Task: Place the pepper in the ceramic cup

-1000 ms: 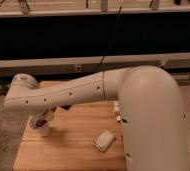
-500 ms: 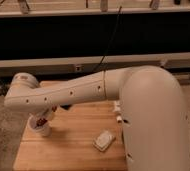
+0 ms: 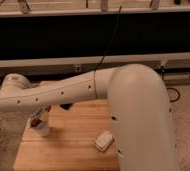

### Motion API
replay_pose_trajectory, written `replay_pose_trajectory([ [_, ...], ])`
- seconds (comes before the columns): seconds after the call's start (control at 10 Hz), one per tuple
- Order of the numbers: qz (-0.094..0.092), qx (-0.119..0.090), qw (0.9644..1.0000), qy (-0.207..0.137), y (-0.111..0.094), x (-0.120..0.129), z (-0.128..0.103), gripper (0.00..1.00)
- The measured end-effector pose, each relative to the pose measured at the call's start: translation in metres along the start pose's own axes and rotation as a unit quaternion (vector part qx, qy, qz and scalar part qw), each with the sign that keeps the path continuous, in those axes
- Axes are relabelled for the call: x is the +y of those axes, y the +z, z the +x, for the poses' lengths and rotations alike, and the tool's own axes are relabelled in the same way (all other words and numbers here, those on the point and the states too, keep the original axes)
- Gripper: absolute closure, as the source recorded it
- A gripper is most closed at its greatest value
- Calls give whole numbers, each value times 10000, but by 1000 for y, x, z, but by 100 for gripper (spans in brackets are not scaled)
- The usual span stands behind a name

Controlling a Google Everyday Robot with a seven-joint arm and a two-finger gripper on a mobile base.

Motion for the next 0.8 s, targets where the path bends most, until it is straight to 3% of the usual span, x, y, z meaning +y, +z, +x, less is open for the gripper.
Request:
replay_pose_trajectory([
  [0.4, 63, -120, 9999, -100, 4, -10, 3, 58],
  [0.8, 233, -371, 9989, -176, 5, -13, 2, 22],
])
